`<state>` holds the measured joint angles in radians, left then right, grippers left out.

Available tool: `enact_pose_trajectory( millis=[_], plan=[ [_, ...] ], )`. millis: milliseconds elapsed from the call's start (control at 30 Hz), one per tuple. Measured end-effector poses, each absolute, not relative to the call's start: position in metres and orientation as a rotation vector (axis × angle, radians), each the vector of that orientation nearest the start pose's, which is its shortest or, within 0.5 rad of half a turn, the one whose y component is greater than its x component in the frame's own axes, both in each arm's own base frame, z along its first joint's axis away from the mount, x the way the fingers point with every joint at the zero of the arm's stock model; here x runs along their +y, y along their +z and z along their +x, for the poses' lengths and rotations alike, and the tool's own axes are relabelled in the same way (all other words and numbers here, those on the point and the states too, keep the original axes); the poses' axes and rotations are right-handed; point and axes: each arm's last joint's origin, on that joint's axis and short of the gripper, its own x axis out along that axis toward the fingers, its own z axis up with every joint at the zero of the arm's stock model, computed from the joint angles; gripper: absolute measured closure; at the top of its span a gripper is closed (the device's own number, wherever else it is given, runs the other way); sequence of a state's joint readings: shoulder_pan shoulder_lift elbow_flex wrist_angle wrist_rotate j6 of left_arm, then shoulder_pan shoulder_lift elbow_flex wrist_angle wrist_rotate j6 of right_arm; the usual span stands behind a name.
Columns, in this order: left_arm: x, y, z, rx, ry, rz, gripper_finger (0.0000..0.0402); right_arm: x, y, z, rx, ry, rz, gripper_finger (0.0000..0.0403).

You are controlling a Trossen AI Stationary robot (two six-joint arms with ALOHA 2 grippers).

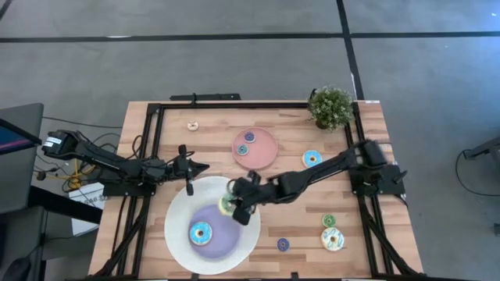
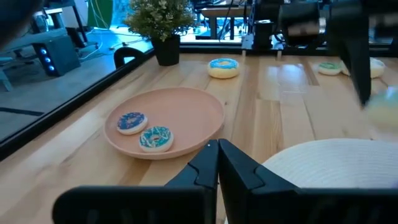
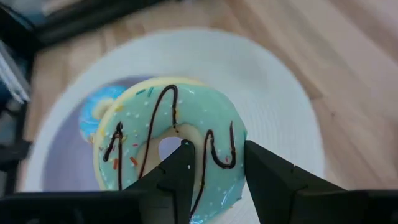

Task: Pick & Place donuts
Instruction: Put the big light green donut on the purple plate, then put the small white donut on the pink plate

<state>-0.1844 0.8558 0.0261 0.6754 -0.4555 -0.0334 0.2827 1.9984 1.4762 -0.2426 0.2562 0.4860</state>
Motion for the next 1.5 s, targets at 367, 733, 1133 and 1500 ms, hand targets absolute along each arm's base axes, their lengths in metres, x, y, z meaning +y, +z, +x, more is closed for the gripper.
enact_pose_trajectory(
  millis=[367,733,1133,1500],
  plan=[
    [-0.015,0.150,0.149,0.126,0.271,-0.002,0.0398,0.135,0.171,0.486,0.891,-0.055,0.197,0.0278],
    [-0.015,0.151,0.149,0.114,0.270,-0.008,0.0398,0.135,0.162,0.501,0.946,0.009,0.221,0.0278],
    [-0.015,0.151,0.149,0.113,0.270,-0.010,0.0398,0.133,0.161,0.500,0.960,0.000,0.229,0.0261],
    [-0.015,0.151,0.149,0.114,0.270,-0.009,0.0398,0.132,0.160,0.500,0.973,-0.007,0.227,0.0196]
  ],
)
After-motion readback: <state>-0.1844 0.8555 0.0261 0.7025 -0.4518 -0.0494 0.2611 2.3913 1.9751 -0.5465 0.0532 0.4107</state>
